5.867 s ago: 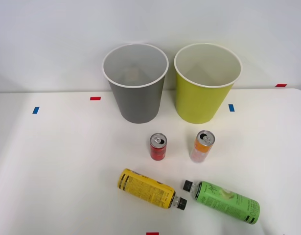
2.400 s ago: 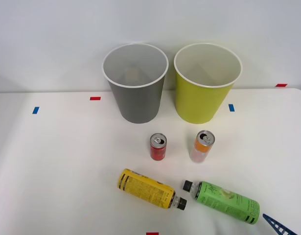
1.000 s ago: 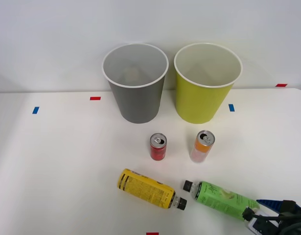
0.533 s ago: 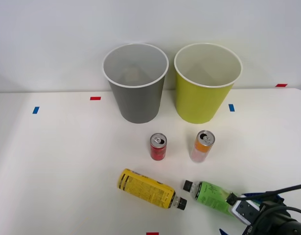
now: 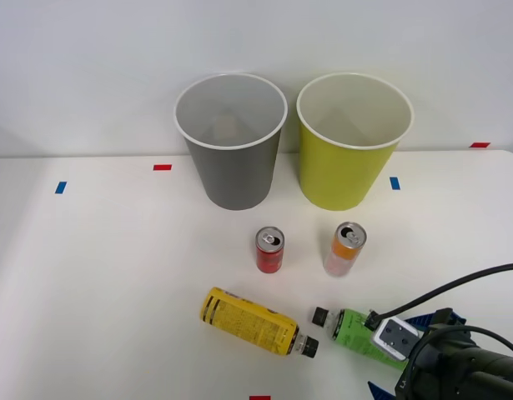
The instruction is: Put cans in the gray bin, plastic bottles in the light green bin
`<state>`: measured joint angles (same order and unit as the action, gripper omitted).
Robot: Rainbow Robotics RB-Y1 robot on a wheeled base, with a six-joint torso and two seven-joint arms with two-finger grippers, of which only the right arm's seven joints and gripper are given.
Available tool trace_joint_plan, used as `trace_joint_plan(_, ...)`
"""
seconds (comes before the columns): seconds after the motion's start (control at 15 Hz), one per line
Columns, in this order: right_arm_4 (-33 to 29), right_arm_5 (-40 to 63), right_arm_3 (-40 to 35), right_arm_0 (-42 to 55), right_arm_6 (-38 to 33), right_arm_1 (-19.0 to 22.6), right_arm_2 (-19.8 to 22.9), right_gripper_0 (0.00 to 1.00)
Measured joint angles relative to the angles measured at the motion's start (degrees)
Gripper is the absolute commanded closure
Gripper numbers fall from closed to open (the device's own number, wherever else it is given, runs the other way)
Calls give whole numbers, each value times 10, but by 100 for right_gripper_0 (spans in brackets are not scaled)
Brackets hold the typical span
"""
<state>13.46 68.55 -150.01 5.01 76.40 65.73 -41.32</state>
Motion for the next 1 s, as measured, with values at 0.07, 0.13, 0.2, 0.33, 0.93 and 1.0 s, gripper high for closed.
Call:
trace_joint_plan(0.07, 0, 17, 0, -22, 2, 1, -16, 0)
trace_joint_plan(0.13, 1, 30, 0, -40, 4, 1, -30, 0)
trace_joint_plan(0.2, 7, 36, 0, -59, 6, -1, -41, 0)
trace_joint_plan(0.33, 41, 38, 2, -97, 12, -14, -53, 0)
trace_joint_plan(0.93, 142, 117, 68, -210, 19, -69, -67, 0)
trace_joint_plan(1.0, 154, 129, 69, -219, 19, -71, -67, 0)
